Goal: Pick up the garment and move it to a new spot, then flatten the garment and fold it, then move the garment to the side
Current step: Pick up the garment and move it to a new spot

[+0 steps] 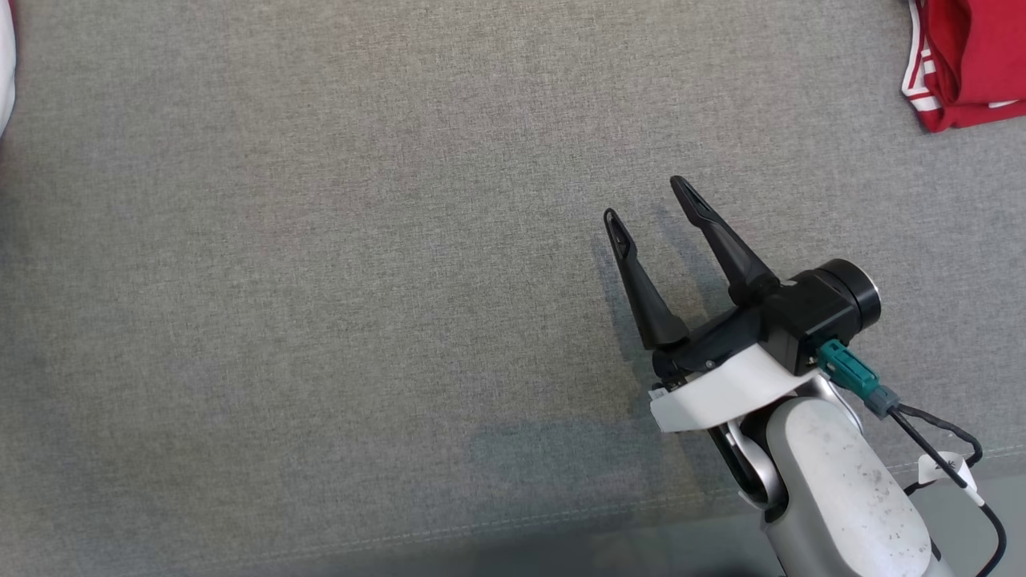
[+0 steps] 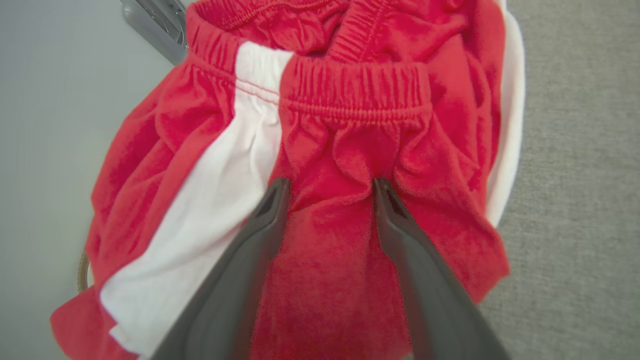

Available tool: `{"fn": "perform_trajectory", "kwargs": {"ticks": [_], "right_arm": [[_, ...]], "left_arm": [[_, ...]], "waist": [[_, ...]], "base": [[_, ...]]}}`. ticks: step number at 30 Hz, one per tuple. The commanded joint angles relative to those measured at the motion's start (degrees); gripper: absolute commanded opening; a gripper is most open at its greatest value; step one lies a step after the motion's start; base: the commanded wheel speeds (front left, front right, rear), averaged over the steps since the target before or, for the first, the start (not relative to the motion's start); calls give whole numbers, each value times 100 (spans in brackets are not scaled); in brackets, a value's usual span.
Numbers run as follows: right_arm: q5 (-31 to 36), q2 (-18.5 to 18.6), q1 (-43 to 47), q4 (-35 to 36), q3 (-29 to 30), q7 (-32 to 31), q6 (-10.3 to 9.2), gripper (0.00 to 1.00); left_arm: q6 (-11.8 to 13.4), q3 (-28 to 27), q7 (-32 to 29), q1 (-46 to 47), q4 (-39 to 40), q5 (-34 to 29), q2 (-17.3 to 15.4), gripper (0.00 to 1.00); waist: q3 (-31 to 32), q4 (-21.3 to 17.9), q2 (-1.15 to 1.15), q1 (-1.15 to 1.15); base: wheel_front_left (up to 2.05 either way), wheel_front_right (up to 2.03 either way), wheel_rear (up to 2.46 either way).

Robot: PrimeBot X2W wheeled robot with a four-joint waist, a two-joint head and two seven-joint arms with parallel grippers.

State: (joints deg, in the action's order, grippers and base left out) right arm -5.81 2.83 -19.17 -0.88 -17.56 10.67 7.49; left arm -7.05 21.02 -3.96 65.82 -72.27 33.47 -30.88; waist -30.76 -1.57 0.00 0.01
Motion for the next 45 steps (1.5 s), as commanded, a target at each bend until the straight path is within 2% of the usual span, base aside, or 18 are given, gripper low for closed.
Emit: {"fn": "perform_trajectory", "kwargs": {"ticks": [1, 5, 10, 19, 32, 45], "right_arm": [[67, 15, 24, 34, 1, -12, 0, 100], [78, 16, 47, 60, 8, -47, 0, 100], [30, 18, 31, -17, -51, -38, 0, 100], [-158, 16, 53, -274, -124, 105, 0, 100], [-536, 16, 110, -665, -174, 336, 0, 100], [-682, 16, 221, -818, -61, 423, 0, 100]], "left_arm": [[14, 25, 9, 29, -6, -22, -27, 0], [2, 85, 99, 68, -42, -52, 10, 0], [-27, 191, 551, 203, -14, -101, -61, 0], [-42, 471, 1169, 444, 260, -161, 16, 0], [-40, 1242, 1383, 557, 1040, -39, 182, 0], [-40, 2038, 1494, 28, 2152, 93, 539, 0]], "waist": [[3, 3, 0, -1], [37, 42, 0, -1], [203, 82, 0, -1], [680, 90, 0, -1], [1359, -12, 0, -1], [1744, -229, 0, -1]], "base": [[0, 0, 0], [0, 0, 0], [0, 0, 0], [0, 0, 0], [0, 0, 0], [0, 0, 0]]}}
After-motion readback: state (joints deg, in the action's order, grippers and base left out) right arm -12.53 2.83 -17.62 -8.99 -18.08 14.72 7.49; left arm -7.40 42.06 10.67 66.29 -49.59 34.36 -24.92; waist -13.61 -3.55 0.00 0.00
